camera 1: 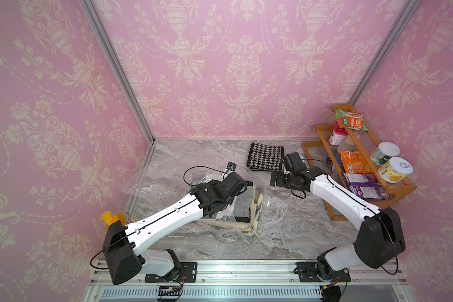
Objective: Take the scarf out of the vacuum bag
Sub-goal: Adjust the scarf in the vacuum bag.
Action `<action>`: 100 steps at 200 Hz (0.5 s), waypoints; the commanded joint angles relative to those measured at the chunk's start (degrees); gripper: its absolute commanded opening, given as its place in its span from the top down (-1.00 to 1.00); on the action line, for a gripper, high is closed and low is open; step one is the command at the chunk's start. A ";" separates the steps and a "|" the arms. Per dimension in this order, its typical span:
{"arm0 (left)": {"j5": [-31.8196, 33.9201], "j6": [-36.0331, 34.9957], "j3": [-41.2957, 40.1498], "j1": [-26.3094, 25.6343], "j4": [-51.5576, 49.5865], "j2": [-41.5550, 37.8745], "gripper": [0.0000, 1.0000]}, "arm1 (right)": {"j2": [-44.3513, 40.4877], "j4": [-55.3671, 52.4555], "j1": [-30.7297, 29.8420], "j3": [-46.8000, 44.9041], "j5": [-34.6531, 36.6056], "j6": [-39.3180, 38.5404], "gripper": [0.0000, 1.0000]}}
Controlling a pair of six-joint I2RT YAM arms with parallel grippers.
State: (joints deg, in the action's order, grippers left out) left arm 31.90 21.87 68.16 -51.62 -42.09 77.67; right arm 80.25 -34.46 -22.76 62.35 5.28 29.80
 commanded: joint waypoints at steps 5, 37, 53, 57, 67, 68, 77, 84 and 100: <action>0.95 -1.08 -1.65 -0.49 0.60 -1.68 1.00 | -14.32 5.16 -1.61 -8.55 -7.40 3.57 -1.00; 0.68 -1.83 -2.42 -1.33 -0.17 -2.72 1.00 | -25.33 12.12 -2.72 -18.86 -22.56 10.55 -0.95; 1.15 -2.22 -2.90 -2.78 -0.37 -3.91 1.00 | -28.47 17.69 -4.99 -23.19 -27.15 15.89 -0.93; 1.29 -2.20 -3.01 -3.22 -0.37 -4.15 1.00 | -29.18 19.00 -5.79 -24.21 -27.28 17.10 -0.92; 2.01 -2.50 -3.46 -4.28 -0.20 -4.74 1.00 | -30.82 22.43 -7.73 -26.70 -27.27 20.32 -0.92; 2.06 -2.47 -3.51 -4.41 -0.19 -4.77 1.00 | -31.01 22.82 -7.91 -26.99 -27.22 20.61 -0.92; 2.29 -2.70 -3.94 -5.25 -0.03 -4.96 1.00 | -32.12 26.46 -9.40 -29.51 -27.23 23.53 -0.90; 2.38 -2.86 -4.29 -6.03 0.13 -5.06 1.00 | -32.65 30.11 -10.44 -31.73 -27.82 25.93 -0.87; 3.34 -3.15 -5.58 -8.24 1.11 -5.24 1.00 | -32.63 38.08 -13.01 -36.12 -28.71 30.86 -0.87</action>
State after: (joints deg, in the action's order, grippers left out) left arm 32.53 20.32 64.88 -57.34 -41.12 73.38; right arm 48.66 -11.49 -32.91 31.14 -19.53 50.04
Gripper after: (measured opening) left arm 0.050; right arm 0.939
